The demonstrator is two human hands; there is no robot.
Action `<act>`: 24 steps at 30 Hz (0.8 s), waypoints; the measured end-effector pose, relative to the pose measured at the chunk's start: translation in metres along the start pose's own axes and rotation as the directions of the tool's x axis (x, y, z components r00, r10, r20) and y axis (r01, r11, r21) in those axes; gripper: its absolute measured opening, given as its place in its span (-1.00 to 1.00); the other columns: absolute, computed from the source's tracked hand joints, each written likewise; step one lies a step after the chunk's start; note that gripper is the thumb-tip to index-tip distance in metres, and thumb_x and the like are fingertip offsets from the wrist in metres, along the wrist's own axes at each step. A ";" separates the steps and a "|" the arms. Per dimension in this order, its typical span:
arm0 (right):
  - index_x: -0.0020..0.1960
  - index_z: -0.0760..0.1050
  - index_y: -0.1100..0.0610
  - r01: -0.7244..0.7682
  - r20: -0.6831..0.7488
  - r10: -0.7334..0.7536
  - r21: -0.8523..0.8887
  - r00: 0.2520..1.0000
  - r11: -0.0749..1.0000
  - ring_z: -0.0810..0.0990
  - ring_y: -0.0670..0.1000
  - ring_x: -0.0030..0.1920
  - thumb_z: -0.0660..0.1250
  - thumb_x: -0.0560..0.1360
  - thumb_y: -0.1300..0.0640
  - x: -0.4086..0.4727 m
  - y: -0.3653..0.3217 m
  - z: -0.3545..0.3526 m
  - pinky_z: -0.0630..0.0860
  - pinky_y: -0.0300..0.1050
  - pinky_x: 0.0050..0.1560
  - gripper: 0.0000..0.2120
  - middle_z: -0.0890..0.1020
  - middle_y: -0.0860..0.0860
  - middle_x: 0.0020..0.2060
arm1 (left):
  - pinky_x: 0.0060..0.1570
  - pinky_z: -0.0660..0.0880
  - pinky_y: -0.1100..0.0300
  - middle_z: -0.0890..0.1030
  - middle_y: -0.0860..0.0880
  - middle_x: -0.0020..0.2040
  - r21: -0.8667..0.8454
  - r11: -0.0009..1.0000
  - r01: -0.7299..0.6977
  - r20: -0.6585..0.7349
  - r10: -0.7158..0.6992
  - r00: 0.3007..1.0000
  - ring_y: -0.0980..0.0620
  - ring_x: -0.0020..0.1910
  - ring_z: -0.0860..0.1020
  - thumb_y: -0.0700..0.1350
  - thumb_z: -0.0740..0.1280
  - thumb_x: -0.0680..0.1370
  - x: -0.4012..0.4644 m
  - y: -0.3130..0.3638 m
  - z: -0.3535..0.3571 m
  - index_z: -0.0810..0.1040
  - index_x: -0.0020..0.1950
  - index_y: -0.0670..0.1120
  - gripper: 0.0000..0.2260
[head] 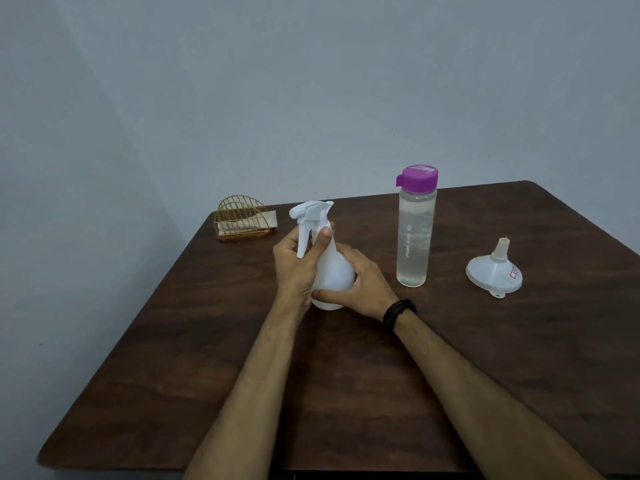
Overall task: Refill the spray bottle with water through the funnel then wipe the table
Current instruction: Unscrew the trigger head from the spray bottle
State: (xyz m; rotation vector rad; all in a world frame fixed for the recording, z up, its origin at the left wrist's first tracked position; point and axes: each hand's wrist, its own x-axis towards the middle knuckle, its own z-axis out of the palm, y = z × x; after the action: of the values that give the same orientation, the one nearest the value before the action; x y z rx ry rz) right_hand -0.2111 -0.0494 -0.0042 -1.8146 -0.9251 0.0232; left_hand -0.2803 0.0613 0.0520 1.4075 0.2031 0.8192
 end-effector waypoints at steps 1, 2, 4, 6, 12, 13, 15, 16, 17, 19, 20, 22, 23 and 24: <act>0.38 0.38 -0.14 -0.001 -0.005 0.001 -0.008 1.000 1.000 0.54 -0.14 0.16 0.62 0.23 -0.20 0.000 0.000 0.000 0.58 0.00 0.15 -0.20 0.55 -0.14 0.18 | -0.06 0.60 0.15 0.74 -0.01 -0.10 0.007 1.000 -0.021 -0.027 0.021 0.999 0.06 -0.07 0.70 -0.19 0.54 0.46 -0.001 0.000 0.003 0.68 -0.01 -0.13 -0.86; 0.39 0.39 -0.12 -0.002 -0.007 0.002 -0.014 1.000 1.000 0.54 -0.13 0.16 0.62 0.21 -0.19 -0.001 0.001 0.000 0.57 0.01 0.16 -0.18 0.54 -0.11 0.17 | -0.10 0.59 0.20 0.74 0.04 -0.15 0.031 0.998 -0.049 -0.052 0.051 0.997 0.12 -0.12 0.69 -0.20 0.57 0.43 -0.002 0.002 0.007 0.65 0.01 -0.18 -0.79; 0.39 0.38 -0.10 -0.009 -0.007 0.009 -0.018 1.000 1.000 0.54 -0.11 0.15 0.62 0.20 -0.17 -0.001 0.002 -0.001 0.57 0.03 0.16 -0.17 0.54 -0.08 0.16 | -0.16 0.55 0.30 0.71 0.07 -0.19 0.112 0.987 -0.115 -0.060 0.122 0.991 0.21 -0.17 0.67 -0.22 0.59 0.39 -0.005 0.006 0.014 0.55 0.08 -0.28 -0.64; 0.39 0.36 -0.11 -0.029 -0.002 0.029 -0.009 1.000 1.000 0.53 -0.11 0.15 0.63 0.20 -0.16 -0.002 0.002 -0.003 0.57 0.03 0.16 -0.17 0.53 -0.08 0.15 | -0.13 0.60 0.24 0.70 -0.02 -0.09 0.160 0.979 -0.125 -0.015 0.129 0.991 0.16 -0.12 0.68 -0.22 0.62 0.36 -0.005 0.004 0.014 0.49 0.17 -0.26 -0.52; 0.36 0.37 -0.18 -0.026 -0.008 0.026 0.008 1.000 1.000 0.51 -0.17 0.13 0.63 0.21 -0.16 -0.002 0.000 -0.004 0.54 -0.06 0.16 -0.20 0.51 -0.12 0.14 | 0.00 0.60 0.11 0.68 0.01 0.01 0.130 0.990 -0.060 0.118 0.044 0.992 0.08 0.00 0.64 -0.08 0.36 0.61 -0.006 -0.003 -0.009 0.56 0.22 -0.08 -0.80; 0.37 0.37 -0.18 -0.027 -0.004 0.027 0.011 1.000 1.000 0.51 -0.17 0.13 0.64 0.22 -0.16 -0.002 -0.001 -0.004 0.53 -0.07 0.17 -0.20 0.51 -0.12 0.14 | -0.04 0.59 0.10 0.68 0.03 -0.07 0.124 0.992 -0.033 0.125 0.018 0.992 0.09 -0.05 0.64 -0.06 0.29 0.65 -0.007 -0.004 -0.011 0.60 0.13 -0.05 -0.86; 0.39 0.36 -0.16 -0.028 -0.001 0.028 0.013 1.000 1.000 0.50 -0.16 0.13 0.63 0.22 -0.17 -0.002 -0.001 -0.005 0.52 -0.07 0.18 -0.18 0.51 -0.12 0.15 | -0.05 0.61 0.11 0.70 0.04 -0.12 0.125 0.992 0.023 0.135 -0.040 0.990 0.08 -0.07 0.65 -0.06 0.23 0.68 -0.004 -0.004 -0.012 0.62 0.10 -0.05 -0.82; 0.39 0.36 -0.15 -0.029 0.002 0.029 0.016 1.000 0.999 0.50 -0.16 0.14 0.63 0.22 -0.17 -0.002 -0.001 -0.006 0.52 -0.07 0.18 -0.18 0.51 -0.12 0.15 | 0.00 0.62 0.08 0.71 0.02 -0.06 0.127 0.991 0.030 0.141 -0.048 0.989 0.04 -0.02 0.66 -0.06 0.25 0.67 -0.002 -0.005 -0.012 0.62 0.15 -0.08 -0.81; 0.38 0.37 -0.14 -0.030 0.005 0.030 0.024 1.000 0.999 0.51 -0.16 0.14 0.64 0.22 -0.17 -0.002 -0.001 -0.006 0.52 -0.07 0.17 -0.18 0.51 -0.13 0.16 | 0.06 0.61 0.04 0.72 -0.02 0.01 0.124 0.992 0.023 0.147 -0.041 0.988 0.00 0.04 0.66 -0.05 0.29 0.65 -0.001 -0.004 -0.012 0.61 0.20 -0.12 -0.78; 0.37 0.38 -0.12 -0.030 0.012 0.029 0.048 1.000 0.998 0.52 -0.16 0.15 0.64 0.23 -0.15 -0.003 -0.002 -0.008 0.55 -0.07 0.17 -0.21 0.53 -0.15 0.17 | 0.11 0.60 0.01 0.72 -0.01 0.03 0.119 0.993 0.016 0.134 -0.032 0.990 0.00 0.07 0.66 -0.10 0.40 0.57 0.002 0.000 -0.009 0.56 0.23 -0.21 -0.71; 0.36 0.39 -0.12 -0.030 0.015 0.030 0.058 0.999 0.998 0.53 -0.16 0.16 0.64 0.23 -0.14 -0.003 -0.003 -0.008 0.56 -0.06 0.16 -0.23 0.54 -0.16 0.18 | 0.10 0.60 0.03 0.73 0.02 -0.01 0.117 0.993 0.013 0.117 -0.027 0.993 0.04 0.03 0.67 -0.17 0.44 0.54 0.004 0.003 -0.007 0.52 0.22 -0.25 -0.70; 0.35 0.40 -0.13 -0.034 0.016 0.033 0.070 0.999 0.997 0.54 -0.16 0.16 0.64 0.24 -0.15 -0.003 -0.003 -0.008 0.57 -0.06 0.16 -0.24 0.56 -0.17 0.18 | 0.03 0.62 0.09 0.73 0.07 -0.08 0.120 0.993 0.001 0.078 -0.011 0.997 0.10 -0.04 0.69 -0.28 0.49 0.49 0.005 0.004 -0.003 0.49 0.20 -0.27 -0.67; 0.36 0.39 -0.13 -0.036 0.018 0.035 0.071 0.999 0.997 0.54 -0.16 0.17 0.63 0.24 -0.15 -0.003 -0.004 -0.008 0.57 -0.05 0.17 -0.24 0.56 -0.17 0.19 | 0.00 0.62 0.12 0.73 0.08 -0.09 0.125 0.992 -0.003 0.057 -0.004 0.998 0.11 -0.06 0.69 -0.28 0.52 0.47 0.004 0.005 0.000 0.49 0.20 -0.25 -0.64; 0.37 0.38 -0.14 -0.040 0.021 0.038 0.072 0.999 0.997 0.54 -0.16 0.18 0.63 0.24 -0.15 -0.002 -0.003 -0.007 0.57 -0.04 0.18 -0.23 0.56 -0.18 0.20 | -0.01 0.62 0.15 0.72 0.07 -0.07 0.134 0.991 -0.013 0.041 0.007 0.999 0.12 -0.06 0.68 -0.26 0.53 0.46 0.003 0.006 0.003 0.50 0.21 -0.22 -0.62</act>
State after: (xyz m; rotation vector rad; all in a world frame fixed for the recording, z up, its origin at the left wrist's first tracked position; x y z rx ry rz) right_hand -0.2117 -0.0561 0.0009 -1.7677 -0.8916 0.0982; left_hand -0.2790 0.0607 0.0585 1.5517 0.2235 0.7962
